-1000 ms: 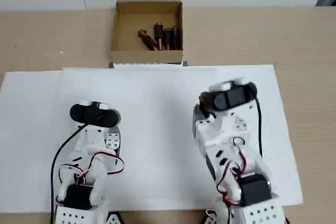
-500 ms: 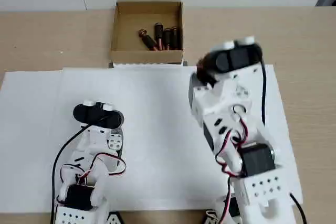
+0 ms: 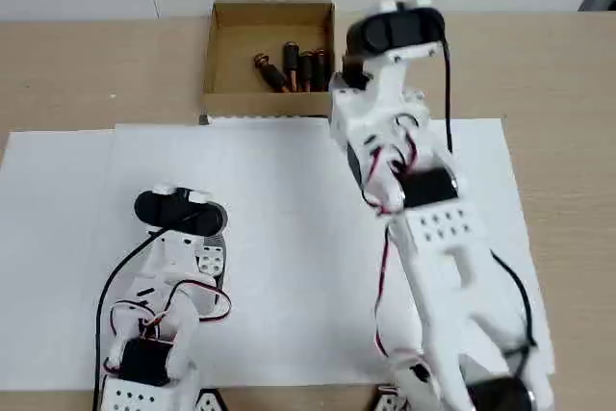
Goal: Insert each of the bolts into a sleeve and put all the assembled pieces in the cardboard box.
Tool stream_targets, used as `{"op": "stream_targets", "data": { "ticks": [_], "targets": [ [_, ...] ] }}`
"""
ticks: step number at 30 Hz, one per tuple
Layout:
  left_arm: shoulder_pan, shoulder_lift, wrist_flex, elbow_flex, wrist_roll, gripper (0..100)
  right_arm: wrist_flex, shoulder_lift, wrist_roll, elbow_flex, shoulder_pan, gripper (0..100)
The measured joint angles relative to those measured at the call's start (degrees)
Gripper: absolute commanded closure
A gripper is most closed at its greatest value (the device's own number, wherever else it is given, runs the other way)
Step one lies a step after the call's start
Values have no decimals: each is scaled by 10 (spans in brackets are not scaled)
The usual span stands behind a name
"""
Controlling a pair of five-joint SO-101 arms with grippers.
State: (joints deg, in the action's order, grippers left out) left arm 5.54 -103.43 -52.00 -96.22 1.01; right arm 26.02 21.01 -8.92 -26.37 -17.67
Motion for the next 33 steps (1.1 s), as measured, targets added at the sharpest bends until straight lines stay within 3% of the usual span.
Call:
{"op": "stream_targets", "data": {
  "ticks": [9,21,28,33],
  "targets": [
    [0,0,0,0,0,994,-103,-185,57,144,-3,995],
    [0,0,0,0,0,994,-120,-417,63,334,-36,989],
    [0,0,0,0,0,994,-120,-529,112,396,-41,861],
    [0,0,0,0,0,994,-110,-549,116,437,-43,859]
  ]
}}
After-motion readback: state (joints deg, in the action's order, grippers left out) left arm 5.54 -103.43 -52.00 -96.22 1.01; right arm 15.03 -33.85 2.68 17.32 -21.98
